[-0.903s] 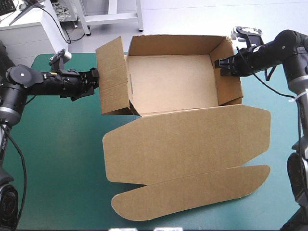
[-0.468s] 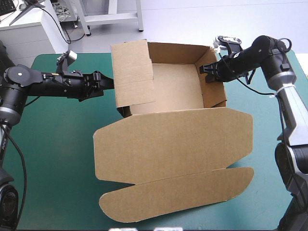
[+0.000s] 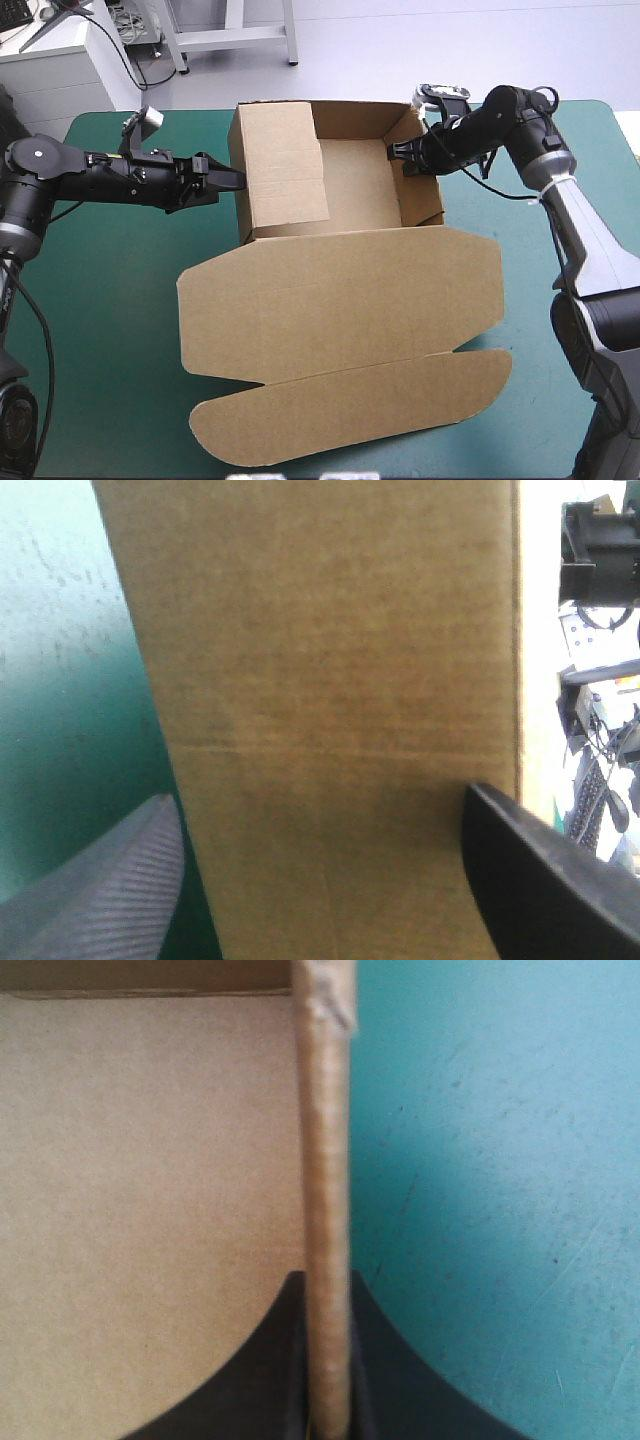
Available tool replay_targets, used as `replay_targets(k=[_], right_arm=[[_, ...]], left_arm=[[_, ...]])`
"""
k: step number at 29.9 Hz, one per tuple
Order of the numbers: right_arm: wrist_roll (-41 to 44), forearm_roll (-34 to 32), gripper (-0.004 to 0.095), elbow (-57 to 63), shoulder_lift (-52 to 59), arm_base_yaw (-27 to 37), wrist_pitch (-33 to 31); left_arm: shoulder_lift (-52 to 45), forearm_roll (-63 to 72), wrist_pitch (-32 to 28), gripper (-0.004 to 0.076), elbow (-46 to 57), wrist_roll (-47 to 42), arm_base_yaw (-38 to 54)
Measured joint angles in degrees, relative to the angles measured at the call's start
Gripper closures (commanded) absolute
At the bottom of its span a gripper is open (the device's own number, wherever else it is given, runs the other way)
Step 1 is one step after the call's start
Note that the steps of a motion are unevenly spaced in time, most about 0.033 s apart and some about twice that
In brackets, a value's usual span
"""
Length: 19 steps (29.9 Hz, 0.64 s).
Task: Fold the box
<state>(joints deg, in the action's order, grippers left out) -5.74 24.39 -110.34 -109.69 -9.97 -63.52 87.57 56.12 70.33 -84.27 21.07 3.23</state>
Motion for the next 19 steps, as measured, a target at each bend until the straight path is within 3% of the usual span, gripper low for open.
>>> replay_targets(k=[19], right_arm=[[2.07, 0.34, 0.0925, 0.0, -2.68, -3.48, 0.61]], left_arm=[[0.0, 1.93, 0.03, 0.0178, 0.0, 1.92, 0.06]])
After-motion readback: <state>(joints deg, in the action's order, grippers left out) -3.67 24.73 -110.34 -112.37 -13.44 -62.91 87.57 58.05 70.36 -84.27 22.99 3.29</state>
